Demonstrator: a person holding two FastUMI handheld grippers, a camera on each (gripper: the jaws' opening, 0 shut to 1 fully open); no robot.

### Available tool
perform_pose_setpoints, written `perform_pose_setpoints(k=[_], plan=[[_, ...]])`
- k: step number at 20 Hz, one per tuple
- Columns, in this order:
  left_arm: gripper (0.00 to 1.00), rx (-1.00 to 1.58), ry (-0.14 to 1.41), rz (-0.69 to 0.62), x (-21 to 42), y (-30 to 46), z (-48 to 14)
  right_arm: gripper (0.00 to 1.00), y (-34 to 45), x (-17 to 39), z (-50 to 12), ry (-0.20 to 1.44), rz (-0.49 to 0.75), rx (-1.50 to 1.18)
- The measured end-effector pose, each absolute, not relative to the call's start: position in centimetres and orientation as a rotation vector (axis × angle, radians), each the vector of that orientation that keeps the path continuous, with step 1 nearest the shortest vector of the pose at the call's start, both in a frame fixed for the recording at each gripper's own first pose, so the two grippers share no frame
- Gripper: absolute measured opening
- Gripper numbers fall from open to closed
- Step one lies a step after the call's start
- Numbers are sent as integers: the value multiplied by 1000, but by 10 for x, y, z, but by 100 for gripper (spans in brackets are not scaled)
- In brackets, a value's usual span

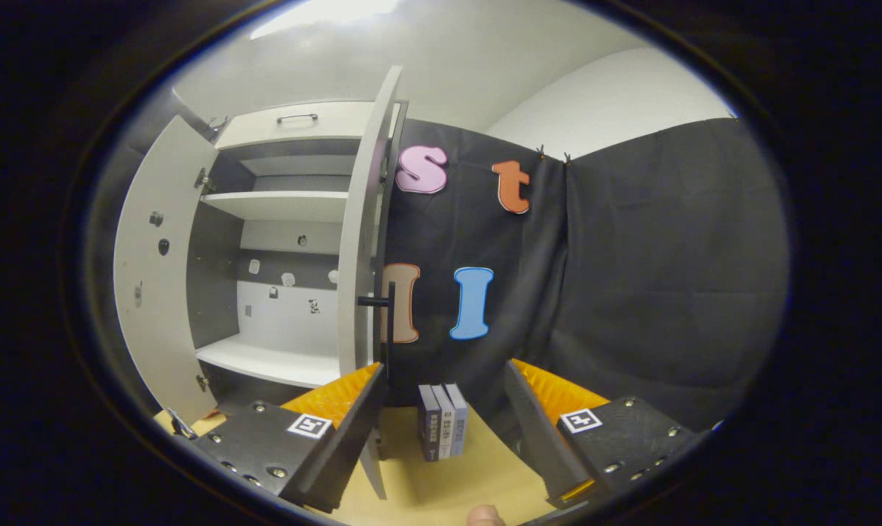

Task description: Grasp the bottle in the cabinet with the left hand and place it on the coaster, then close the right door with the right hand and the left door with the left hand.

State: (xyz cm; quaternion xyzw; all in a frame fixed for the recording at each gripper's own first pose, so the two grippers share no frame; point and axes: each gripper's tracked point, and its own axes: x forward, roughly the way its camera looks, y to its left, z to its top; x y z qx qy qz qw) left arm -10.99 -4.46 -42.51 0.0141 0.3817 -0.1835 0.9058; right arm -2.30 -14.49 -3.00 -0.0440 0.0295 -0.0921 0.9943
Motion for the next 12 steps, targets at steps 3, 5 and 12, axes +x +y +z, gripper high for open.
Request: perform_pose_setpoints(k=[3, 5, 12], plan=[[99, 33, 793, -379, -110, -45, -425, 94, -145, -23, -31, 65, -186, -90], [98, 38, 796, -379, -110, -45, -425, 98, -147, -22, -32, 65, -186, -89], [99, 55, 782, -410, -109, -52, -417, 94, -145, -18, -34, 69, -184, -90]])
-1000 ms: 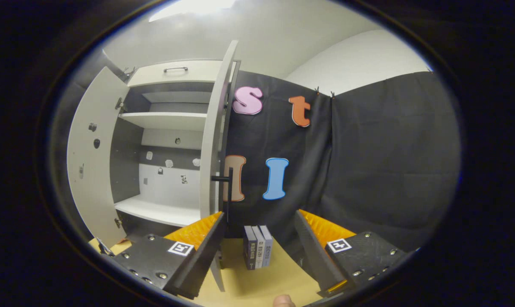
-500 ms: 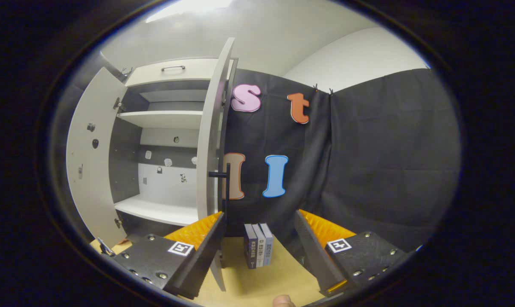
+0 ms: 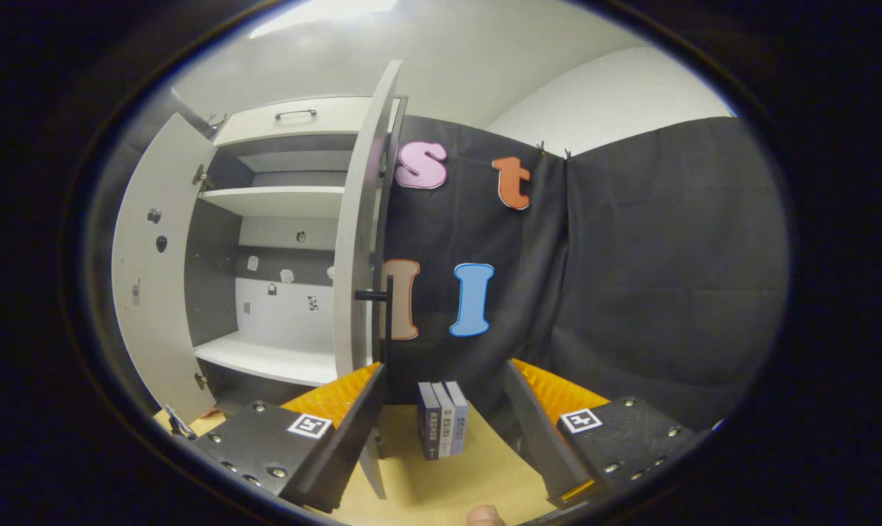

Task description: Grasp the bottle in the cabinet with the left hand and place it on the coaster, then close the right door with the right hand and the left door with the left hand.

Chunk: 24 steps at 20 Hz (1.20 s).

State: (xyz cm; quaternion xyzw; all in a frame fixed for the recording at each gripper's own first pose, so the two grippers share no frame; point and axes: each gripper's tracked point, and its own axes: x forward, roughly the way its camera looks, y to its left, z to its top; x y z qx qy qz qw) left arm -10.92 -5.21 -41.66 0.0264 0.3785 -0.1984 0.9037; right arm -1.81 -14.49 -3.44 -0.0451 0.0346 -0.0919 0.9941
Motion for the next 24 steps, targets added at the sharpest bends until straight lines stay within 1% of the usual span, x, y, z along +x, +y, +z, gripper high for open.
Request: perform_pose_setpoints(k=[1, 4, 5, 6, 10, 12, 13, 14, 15, 17, 20, 21, 22, 24], plan=[[98, 57, 780, -416, -110, -53, -416, 98, -145, -17, -35, 70, -183, -91], [99, 73, 777, -424, -110, -55, -414, 98, -145, -18, -36, 71, -182, -88], [99, 77, 769, -425, -110, -55, -411, 94, -143, -18, -36, 72, -183, -88], [99, 81, 759, -422, -108, -54, -407, 98, -144, -18, -37, 73, -183, -88], [99, 69, 693, -412, -98, -54, -378, 98, -145, -18, -40, 79, -187, -93], [99, 59, 640, -443, -93, -65, -355, 98, -143, -16, -43, 85, -184, -95], [98, 70, 609, -445, -89, -66, -345, 94, -143, -15, -45, 88, -183, -97], [98, 75, 577, -445, -84, -68, -332, 94, -141, -12, -46, 90, -182, -99], [98, 72, 545, -441, -79, -72, -318, 98, -141, -9, -46, 90, -179, -100], [98, 46, 480, -429, -68, -77, -288, 98, -140, -5, -46, 84, -176, -99], [98, 40, 374, -376, -48, -70, -239, 98, -141, 6, -46, 83, -189, -108], [98, 43, 337, -355, -42, -65, -222, 94, -140, 11, -46, 83, -190, -110], [98, 42, 303, -333, -38, -60, -206, 98, -138, 16, -48, 84, -183, -108], [97, 28, 248, -290, -33, -48, -179, 98, -130, 27, -48, 83, -163, -100]])
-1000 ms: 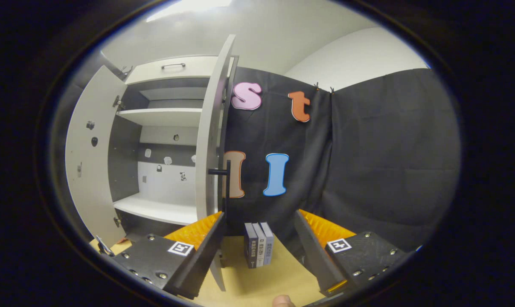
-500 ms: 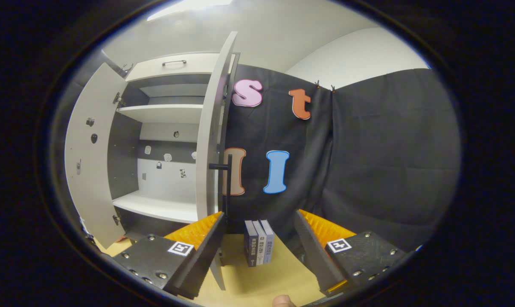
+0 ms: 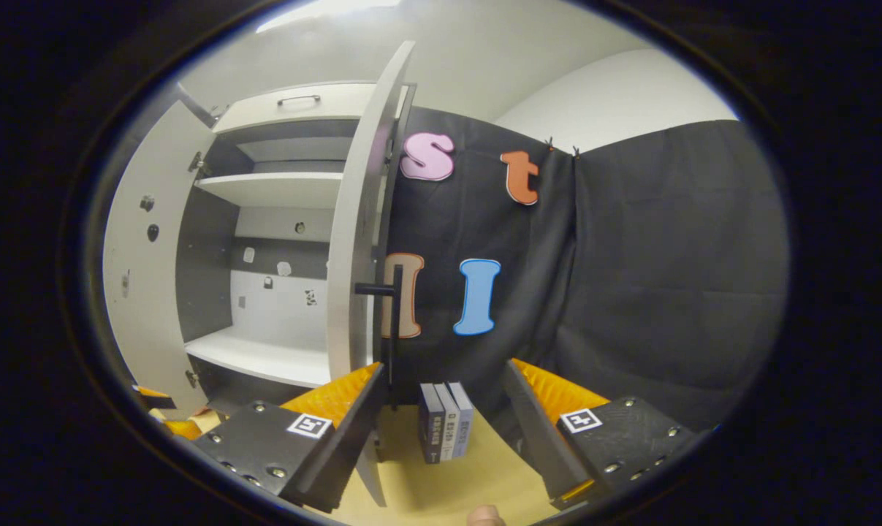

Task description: Grasp the bottle in the cabinet with the left hand and place it on the coaster, then close the right door with the right hand and the left door with the left hand.

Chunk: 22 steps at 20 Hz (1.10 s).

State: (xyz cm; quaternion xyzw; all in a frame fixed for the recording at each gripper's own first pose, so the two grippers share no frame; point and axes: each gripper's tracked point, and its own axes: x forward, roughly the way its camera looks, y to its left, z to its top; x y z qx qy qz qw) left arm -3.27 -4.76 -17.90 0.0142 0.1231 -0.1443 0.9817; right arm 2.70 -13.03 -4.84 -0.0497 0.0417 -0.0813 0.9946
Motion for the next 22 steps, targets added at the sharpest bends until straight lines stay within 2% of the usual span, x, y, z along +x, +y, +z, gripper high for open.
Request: perform_pose_setpoints(k=[2, 3, 4, 5, 6, 7, 8, 10, 12, 13, 14, 15, 19, 20, 22], plan=[[97, 14, 209, -247, -30, -32, -159, 98, -131, 31, -50, 84, -168, -103], [97, 11, 194, -225, -30, -24, -152, 93, -130, 32, -48, 85, -164, -101], [97, 10, 181, -203, -31, -15, -145, 96, -128, 32, -50, 89, -152, -92], [97, 11, 170, -177, -31, -6, -140, 93, -126, 33, -52, 92, -137, -80], [97, 11, 160, -154, -32, 4, -135, 96, -123, 34, -52, 95, -123, -66], [97, 11, 151, -131, -32, 12, -130, 93, -120, 35, -52, 97, -111, -56], [97, 9, 143, -111, -32, 20, -126, 96, -117, 35, -51, 96, -101, -54], [97, -7, 136, -69, -34, 36, -122, 93, -108, 35, -51, 89, -77, -61], [97, -35, 136, -29, -38, 50, -120, 96, -93, 37, -53, 90, -37, -57], [97, -49, 130, -17, -39, 54, -117, 93, -83, 38, -53, 91, -13, -55], [94, -59, 123, -8, -40, 58, -114, 96, -75, 38, -54, 92, 9, -55], [97, -61, 115, 7, -42, 63, -111, 96, -67, 40, -54, 92, 27, -56], [97, -42, 85, 43, -46, 74, -101, 96, -39, 46, -53, 89, 83, -75], [97, -37, 83, 54, -47, 78, -100, 99, -34, 48, -54, 91, 96, -77], [97, -35, 78, 78, -51, 86, -97, 93, -21, 52, -56, 96, 122, -71]])
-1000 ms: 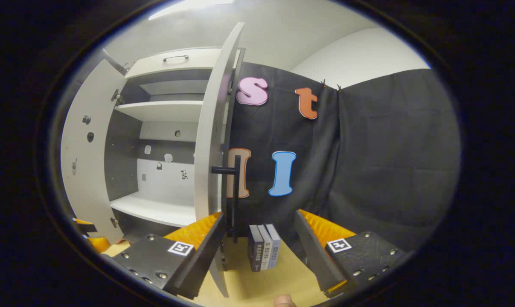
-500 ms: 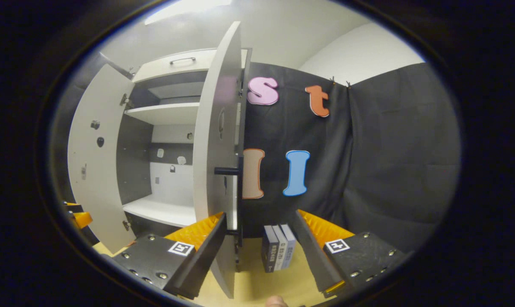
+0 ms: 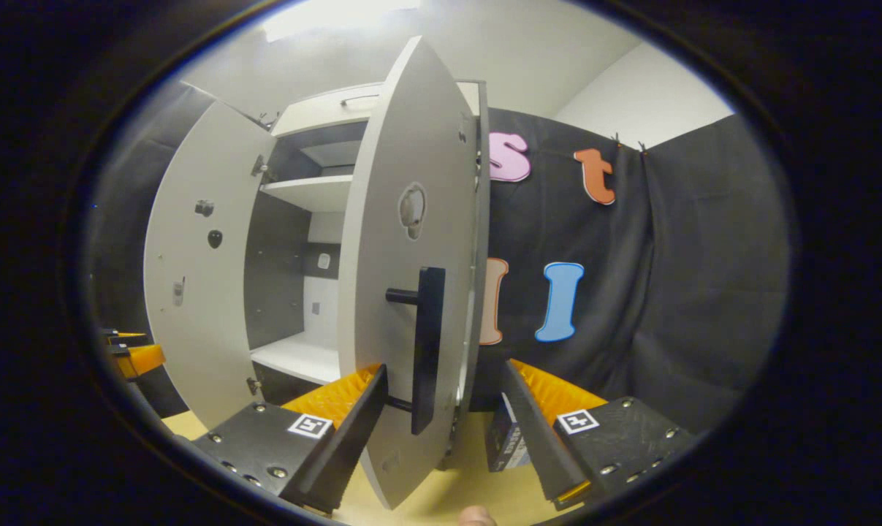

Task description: Grasp the bottle in the cabinet with the left hand and place it on the coaster, then close the right door with the right hand and the left door with the left hand.

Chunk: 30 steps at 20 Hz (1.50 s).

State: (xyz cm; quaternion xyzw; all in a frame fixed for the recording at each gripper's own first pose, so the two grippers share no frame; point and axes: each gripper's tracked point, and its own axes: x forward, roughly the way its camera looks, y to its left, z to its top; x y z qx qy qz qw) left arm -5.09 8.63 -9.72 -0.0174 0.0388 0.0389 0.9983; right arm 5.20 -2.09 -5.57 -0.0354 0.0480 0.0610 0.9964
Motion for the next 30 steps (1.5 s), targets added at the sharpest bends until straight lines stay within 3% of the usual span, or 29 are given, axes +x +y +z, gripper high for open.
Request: perform_pose_setpoints(k=[3, 7, 9, 10, 17, 18, 30], plan=[[94, -33, 76, 111, -58, 100, -96, 96, -7, 58, -56, 99, 140, -62], [97, -23, 82, 161, -67, 119, -97, 96, 14, 66, -58, 109, 172, -36], [97, -24, 82, 185, -70, 128, -97, 93, 32, 66, -60, 117, 217, -15], [94, -27, 81, 196, -73, 133, -97, 96, 46, 65, -60, 117, 250, -8], [97, -30, 73, 272, -80, 164, -95, 96, 93, 57, -51, 85, 367, -37], [94, -33, 74, 287, -81, 170, -97, 96, 93, 58, -52, 88, 372, -43], [97, -102, 125, 340, -51, 218, -119, 93, 81, 54, -51, 76, 269, -62]])
